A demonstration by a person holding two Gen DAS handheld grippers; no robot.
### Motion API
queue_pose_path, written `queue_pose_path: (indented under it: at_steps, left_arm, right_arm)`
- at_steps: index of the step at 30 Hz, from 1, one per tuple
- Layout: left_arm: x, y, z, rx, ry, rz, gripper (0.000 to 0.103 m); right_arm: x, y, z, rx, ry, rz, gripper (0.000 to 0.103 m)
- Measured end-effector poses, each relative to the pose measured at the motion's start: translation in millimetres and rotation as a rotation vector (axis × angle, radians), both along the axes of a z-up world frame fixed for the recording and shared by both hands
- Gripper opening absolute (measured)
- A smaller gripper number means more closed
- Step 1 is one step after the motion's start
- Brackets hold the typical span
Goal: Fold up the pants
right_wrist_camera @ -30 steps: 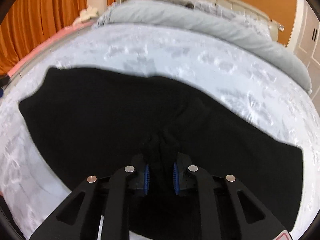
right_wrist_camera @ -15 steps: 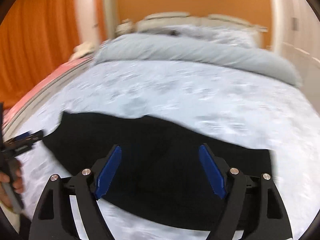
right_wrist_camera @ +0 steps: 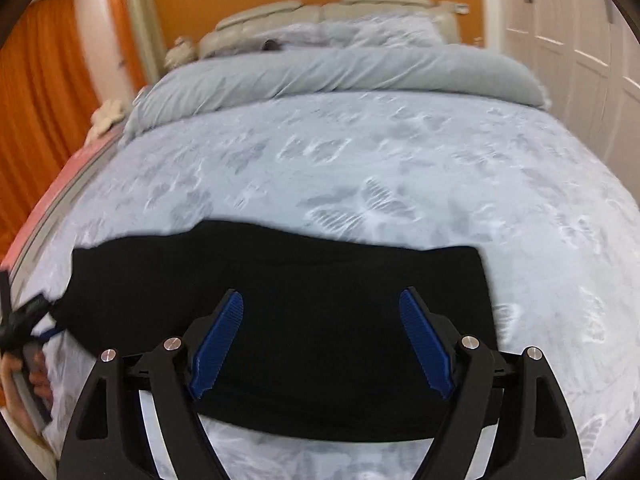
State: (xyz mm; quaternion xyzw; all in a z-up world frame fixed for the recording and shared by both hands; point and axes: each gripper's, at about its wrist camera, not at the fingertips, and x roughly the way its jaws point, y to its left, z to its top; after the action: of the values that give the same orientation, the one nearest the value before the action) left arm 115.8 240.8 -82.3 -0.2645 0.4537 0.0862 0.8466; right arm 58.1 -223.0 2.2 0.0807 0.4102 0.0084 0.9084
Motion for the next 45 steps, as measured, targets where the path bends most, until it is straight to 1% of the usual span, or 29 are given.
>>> queue_pose_path:
  at_steps: [2,3,6,9,10,11,12,13,17,18,19,20,21,22,24,26,27,29,30,32,33,34,36,37,38,40,42,44,45]
  left_arm:
    - [2,-8,1,0.013,0.006,0.005,0.088]
    - [1,-12,4,0.035,0.006,0.006,0.088]
    - [-2,-20,14,0.092,-0.009,0.006,0.088]
    - [-6,-28,23,0.13,-0.031,-0.016,0.09]
    - [-6,-30,25,0.147,-0.033,-0.032,0.09]
    - [-5,-30,25,0.16,-0.034,-0.048,0.09]
    - [-4,-30,24,0.168,-0.029,-0.063,0.091]
    - [-2,-29,22,0.166,-0.022,-0.072,0.091]
    - [1,-9,7,0.083,0.013,-0.039,0.093]
    - [2,-5,3,0.056,0.021,-0.026,0.093]
    - [4,0,-3,0.011,0.028,-0.01,0.094]
    - [4,3,-8,-0.012,0.027,0.005,0.094]
    - [5,3,-9,-0.005,0.018,0.012,0.094]
    - [7,0,-8,0.02,0.015,0.014,0.094]
    - [11,-8,-6,0.068,0.013,0.007,0.077]
    - [15,-14,-4,0.101,0.0,0.013,0.033]
    - [15,-15,-2,0.054,-0.021,0.012,0.022]
    - [11,-18,9,0.02,-0.056,0.042,0.017]
    - [8,-28,24,0.04,-0.102,0.041,0.017]
    - [-1,-57,59,0.09,-0.202,-0.01,0.017]
    - [-11,-85,86,0.117,-0.288,-0.077,0.017]
    - [-18,-107,101,0.135,-0.34,-0.136,0.017]
    - [-35,-166,125,0.179,-0.428,-0.332,0.023]
    - [-41,-194,126,0.196,-0.438,-0.435,0.038]
    - [-49,-226,123,0.221,-0.435,-0.54,0.063]
    - [-65,-267,111,0.305,-0.443,-0.602,0.092]
    - [-86,-299,101,0.47,-0.481,-0.628,0.092]
    - [-100,-313,93,0.613,-0.492,-0.653,0.092]
    - [-102,-310,92,0.63,-0.495,-0.642,0.092]
  right_arm:
    - [6,28,-12,0.023,0.03,0.121,0.079]
    - [7,46,-17,0.001,0.036,0.183,0.079]
    - [10,96,-32,-0.13,0.021,0.317,0.079]
    - [19,134,-57,-0.277,0.041,0.387,0.075]
    - [23,139,-66,-0.298,0.053,0.392,0.048]
    - [27,140,-72,-0.282,0.065,0.394,0.038]
    - [30,139,-72,-0.27,0.052,0.367,0.019]
    - [32,138,-69,-0.282,0.038,0.34,0.019]
    - [30,141,-39,-0.169,-0.03,0.368,0.019]
    - [30,146,-42,-0.158,-0.016,0.397,0.022]
    - [33,151,-50,-0.154,0.022,0.427,0.031]
    - [36,157,-65,-0.163,0.086,0.448,0.034]
    - [34,159,-70,-0.171,0.07,0.445,0.036]
    - [30,158,-67,-0.178,0.044,0.441,0.053]
    - [23,155,-49,-0.189,0.028,0.441,0.069]
    - [12,141,-25,-0.215,-0.056,0.396,0.081]
    - [6,128,-13,-0.226,-0.092,0.36,0.087]
    - [0,97,-2,-0.233,-0.115,0.284,0.087]
    - [1,76,1,-0.239,-0.106,0.227,0.087]
    - [5,35,4,-0.216,-0.071,0.12,0.087]
    - [5,13,6,-0.183,-0.06,0.063,0.087]
    - [5,-10,7,-0.145,-0.054,0.014,0.087]
    - [7,-42,8,-0.103,-0.039,-0.054,0.087]
    - [5,-57,6,-0.097,-0.027,-0.086,0.087]
    - [3,-69,3,-0.097,-0.014,-0.111,0.087]
    - [-2,-87,-4,-0.093,0.015,-0.149,0.087]
    - [-16,-101,-9,-0.073,0.03,-0.166,0.087]
    - [-25,-103,-10,-0.057,0.035,-0.159,0.087]
    - [-27,-102,-10,-0.051,0.03,-0.144,0.087]
